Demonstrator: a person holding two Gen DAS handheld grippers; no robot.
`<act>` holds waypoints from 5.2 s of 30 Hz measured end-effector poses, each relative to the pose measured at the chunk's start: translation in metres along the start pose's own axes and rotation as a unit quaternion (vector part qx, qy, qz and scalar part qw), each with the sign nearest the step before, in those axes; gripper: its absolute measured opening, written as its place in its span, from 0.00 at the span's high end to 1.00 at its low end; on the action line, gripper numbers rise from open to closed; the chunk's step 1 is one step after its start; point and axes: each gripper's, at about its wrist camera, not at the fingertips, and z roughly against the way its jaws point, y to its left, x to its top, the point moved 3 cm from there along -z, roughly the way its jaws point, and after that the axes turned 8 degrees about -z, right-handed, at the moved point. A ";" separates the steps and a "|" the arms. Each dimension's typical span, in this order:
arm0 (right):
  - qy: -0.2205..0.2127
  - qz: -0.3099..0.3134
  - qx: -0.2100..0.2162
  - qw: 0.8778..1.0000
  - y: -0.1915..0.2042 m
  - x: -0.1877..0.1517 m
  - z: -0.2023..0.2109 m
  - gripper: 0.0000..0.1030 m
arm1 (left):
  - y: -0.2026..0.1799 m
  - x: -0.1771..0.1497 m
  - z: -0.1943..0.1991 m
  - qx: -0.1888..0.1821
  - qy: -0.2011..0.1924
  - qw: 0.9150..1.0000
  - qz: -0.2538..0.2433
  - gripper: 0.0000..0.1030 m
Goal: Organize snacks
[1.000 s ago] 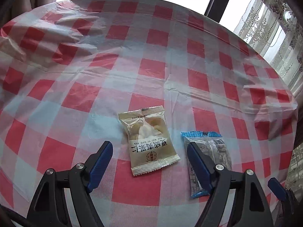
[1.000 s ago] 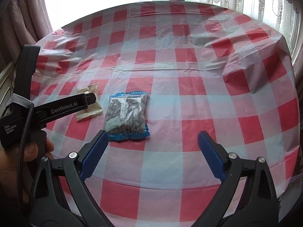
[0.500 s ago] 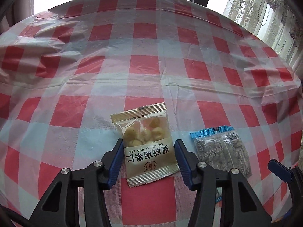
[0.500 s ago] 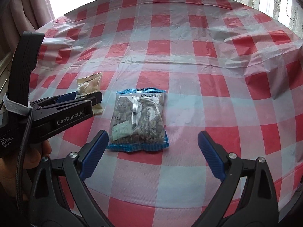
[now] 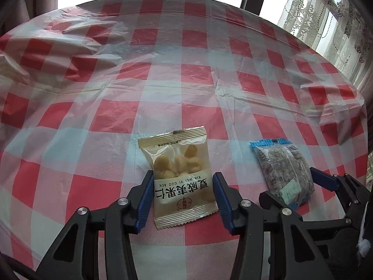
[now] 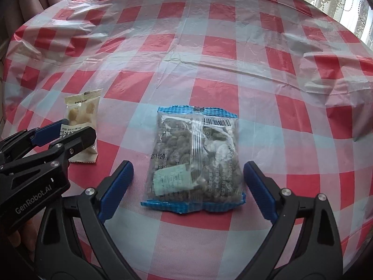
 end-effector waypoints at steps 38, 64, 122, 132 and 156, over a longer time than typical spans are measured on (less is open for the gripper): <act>-0.014 -0.042 0.018 0.999 -0.019 -0.024 0.039 0.38 | -0.006 -0.031 0.039 -0.014 0.009 0.999 0.030 0.60; -0.049 -0.090 0.000 0.995 -0.076 -0.080 0.123 0.38 | -0.079 -0.054 0.095 -0.068 -0.008 0.997 -0.027 0.60; -0.065 -0.329 -0.233 0.913 -0.350 -0.273 0.293 0.19 | -0.366 -0.164 0.144 -0.311 0.159 0.918 -0.188 0.37; -0.031 -0.333 -0.238 0.912 -0.342 -0.285 0.290 0.19 | -0.360 -0.171 0.151 -0.307 0.156 0.917 -0.200 0.22; -0.018 -0.331 -0.233 0.914 -0.340 -0.286 0.287 0.19 | -0.366 -0.175 0.146 -0.302 0.166 0.915 -0.209 0.12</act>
